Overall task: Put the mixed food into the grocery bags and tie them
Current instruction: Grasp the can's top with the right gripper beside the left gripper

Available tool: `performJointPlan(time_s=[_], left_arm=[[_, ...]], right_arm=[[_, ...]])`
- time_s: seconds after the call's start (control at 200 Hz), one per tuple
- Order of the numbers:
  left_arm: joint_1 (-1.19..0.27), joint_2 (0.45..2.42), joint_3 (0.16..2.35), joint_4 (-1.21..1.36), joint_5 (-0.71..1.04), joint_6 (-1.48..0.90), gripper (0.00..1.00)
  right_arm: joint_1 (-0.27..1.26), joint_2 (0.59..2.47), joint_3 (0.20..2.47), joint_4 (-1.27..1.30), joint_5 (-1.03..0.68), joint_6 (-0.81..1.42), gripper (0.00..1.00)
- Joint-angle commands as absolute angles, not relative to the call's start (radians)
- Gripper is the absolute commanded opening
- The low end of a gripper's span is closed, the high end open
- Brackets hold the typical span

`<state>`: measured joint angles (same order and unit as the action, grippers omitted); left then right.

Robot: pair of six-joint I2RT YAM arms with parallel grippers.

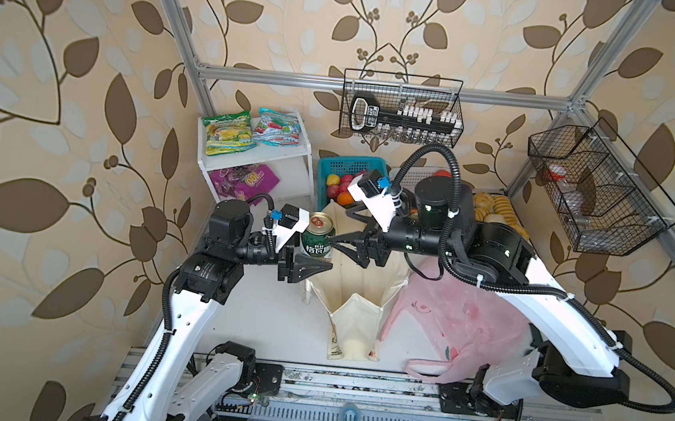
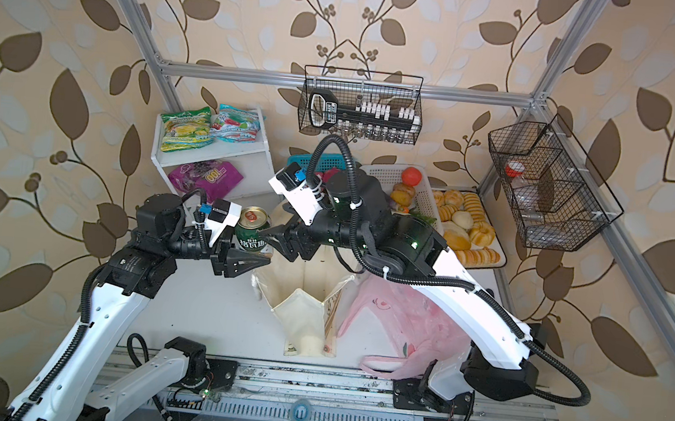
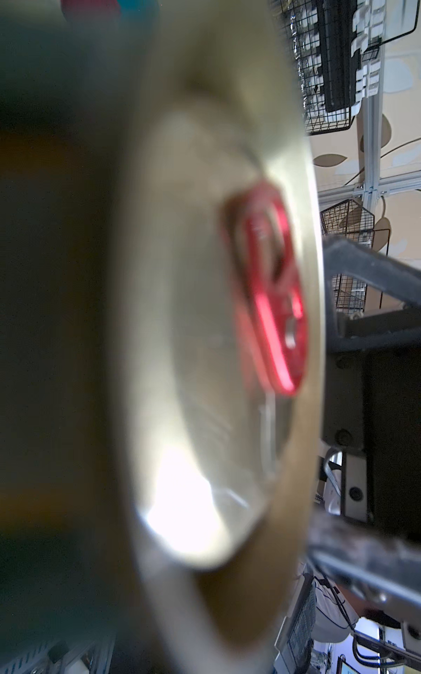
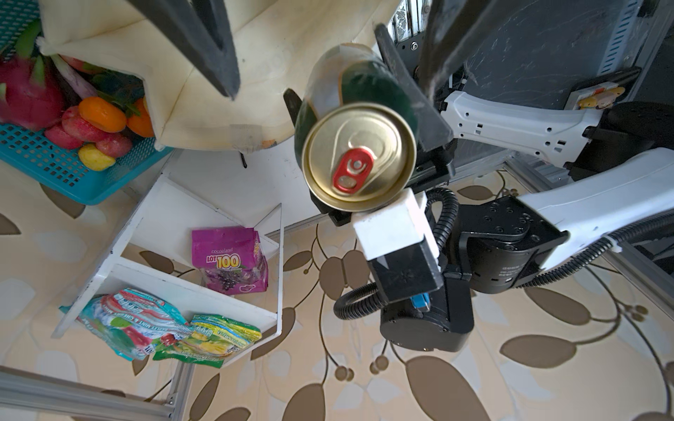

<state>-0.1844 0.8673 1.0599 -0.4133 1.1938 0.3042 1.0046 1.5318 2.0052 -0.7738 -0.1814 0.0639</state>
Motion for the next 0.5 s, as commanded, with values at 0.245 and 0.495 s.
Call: performJointPlan(time_s=[0.245, 0.495], left_arm=[[-0.196, 0.865, 1.144, -0.438, 1.218, 0.383, 0.31], [-0.198, 0.88, 1.163, -0.471, 1.24, 0.397, 0.32]], right_arm=[[1.016, 1.652, 2.171, -0.902, -0.281, -0.001, 0.81], [1.02, 1.746, 2.294, -1.009, -0.279, -0.024, 0.79]])
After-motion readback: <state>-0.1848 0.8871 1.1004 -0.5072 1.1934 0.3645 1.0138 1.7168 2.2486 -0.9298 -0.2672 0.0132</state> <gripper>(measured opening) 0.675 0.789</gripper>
